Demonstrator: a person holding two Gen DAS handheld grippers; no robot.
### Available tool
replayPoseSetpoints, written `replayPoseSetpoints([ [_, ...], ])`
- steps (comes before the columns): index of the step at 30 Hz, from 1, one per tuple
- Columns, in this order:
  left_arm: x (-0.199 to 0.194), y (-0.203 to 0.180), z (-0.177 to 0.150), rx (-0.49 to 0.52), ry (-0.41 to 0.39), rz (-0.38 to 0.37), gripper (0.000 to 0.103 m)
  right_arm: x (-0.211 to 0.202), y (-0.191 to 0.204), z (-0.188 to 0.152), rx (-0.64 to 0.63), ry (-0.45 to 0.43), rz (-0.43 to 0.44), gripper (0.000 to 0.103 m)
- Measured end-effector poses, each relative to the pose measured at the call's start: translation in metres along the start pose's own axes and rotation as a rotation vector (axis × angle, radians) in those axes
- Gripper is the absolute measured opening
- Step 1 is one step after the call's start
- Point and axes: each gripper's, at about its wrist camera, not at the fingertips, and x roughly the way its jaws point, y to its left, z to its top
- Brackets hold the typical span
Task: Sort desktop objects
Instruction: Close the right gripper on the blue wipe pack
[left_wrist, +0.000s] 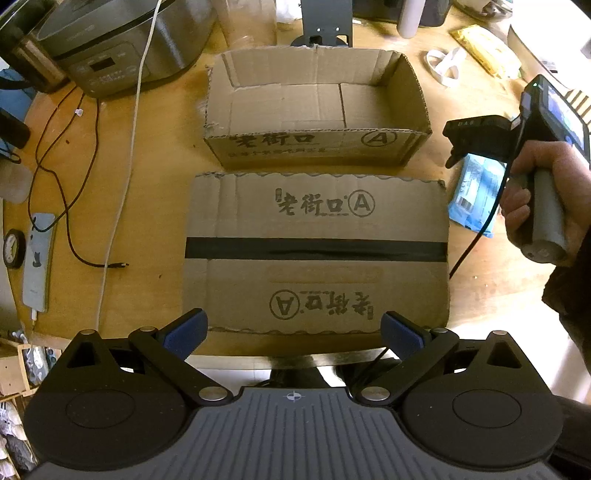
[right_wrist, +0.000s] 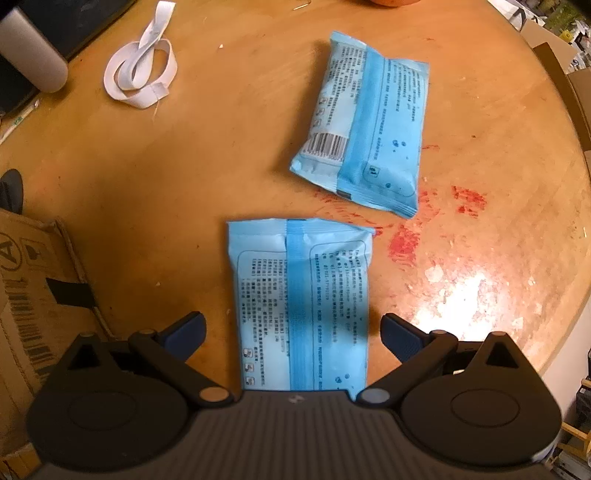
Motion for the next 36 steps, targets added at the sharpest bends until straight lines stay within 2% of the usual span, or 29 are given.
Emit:
replayPoseSetpoints([
  [14,-0.001,0.004,-0.003,-0.004,0.004,-0.002,0.103,0.000,0.002,-0.010,-0.008,-0.028,-0.002,0.103],
  [16,-0.002,0.005,-0.003,-0.006,0.004,-0.003,0.103,-0.003,0.006,-0.014,-0.009,-0.022,0.002,0.097],
  [21,-0.003,0.007,-0.004,-0.013,-0.002,-0.006,0.103,-0.011,0.004,-0.016,-0.009,-0.026,0.007,0.072],
  [22,-0.003,0.007,-0.005,-0.013,-0.003,-0.006,0.103,-0.012,0.004,-0.017,-0.014,-0.028,0.006,0.069],
  [36,-0.005,0.011,-0.009,-0.018,-0.010,-0.017,0.103,-0.017,0.009,-0.020,-0.051,-0.019,-0.002,0.063],
])
